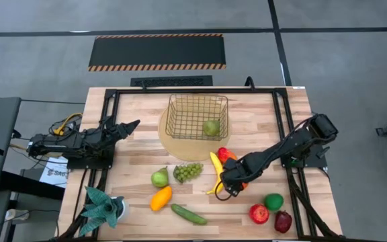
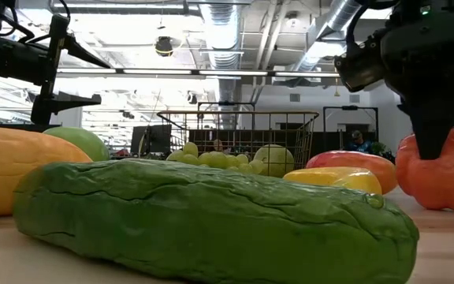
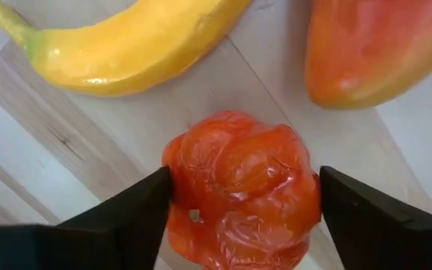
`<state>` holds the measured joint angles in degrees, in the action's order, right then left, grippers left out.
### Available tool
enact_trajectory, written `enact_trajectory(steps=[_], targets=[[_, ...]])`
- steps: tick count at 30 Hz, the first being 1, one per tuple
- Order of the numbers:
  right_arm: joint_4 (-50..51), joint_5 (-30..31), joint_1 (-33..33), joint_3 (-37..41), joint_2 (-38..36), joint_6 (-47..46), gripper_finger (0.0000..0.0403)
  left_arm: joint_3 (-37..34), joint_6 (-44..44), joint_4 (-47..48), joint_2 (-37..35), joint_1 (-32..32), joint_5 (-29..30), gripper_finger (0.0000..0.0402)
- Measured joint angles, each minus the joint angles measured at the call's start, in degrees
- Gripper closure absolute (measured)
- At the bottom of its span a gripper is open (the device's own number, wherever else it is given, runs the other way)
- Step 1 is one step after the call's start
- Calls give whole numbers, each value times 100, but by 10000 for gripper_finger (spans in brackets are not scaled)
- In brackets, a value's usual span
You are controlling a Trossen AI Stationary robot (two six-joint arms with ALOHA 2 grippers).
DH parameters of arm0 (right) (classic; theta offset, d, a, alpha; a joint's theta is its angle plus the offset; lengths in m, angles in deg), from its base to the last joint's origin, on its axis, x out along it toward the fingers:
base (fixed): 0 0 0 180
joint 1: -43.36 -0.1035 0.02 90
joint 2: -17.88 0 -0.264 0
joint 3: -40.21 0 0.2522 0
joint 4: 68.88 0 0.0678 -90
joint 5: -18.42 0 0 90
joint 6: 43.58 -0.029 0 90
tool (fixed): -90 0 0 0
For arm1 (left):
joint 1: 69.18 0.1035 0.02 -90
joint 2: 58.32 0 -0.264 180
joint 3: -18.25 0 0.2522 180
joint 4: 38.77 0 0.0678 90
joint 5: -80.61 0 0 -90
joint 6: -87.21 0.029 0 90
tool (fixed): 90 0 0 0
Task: Build produce basket
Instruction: Put the squash into the wire basket
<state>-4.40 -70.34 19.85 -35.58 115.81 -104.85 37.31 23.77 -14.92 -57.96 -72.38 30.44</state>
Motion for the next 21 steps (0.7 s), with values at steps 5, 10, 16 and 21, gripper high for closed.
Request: enact_trajectory(steps=[5, 10, 16, 21], targets=[[56, 2, -12, -167, 13, 26, 147, 0, 0, 0, 0, 1, 0, 74], [323, 30, 43, -275, -189, 157, 155, 0, 0, -2, 1, 0, -1, 74], [642, 129, 258, -305, -1037, 179, 153, 0, 0, -9, 0, 0, -4, 74], [220, 348, 786, -310, -1982, 561, 153, 0, 10, -9, 0, 0, -4, 74]])
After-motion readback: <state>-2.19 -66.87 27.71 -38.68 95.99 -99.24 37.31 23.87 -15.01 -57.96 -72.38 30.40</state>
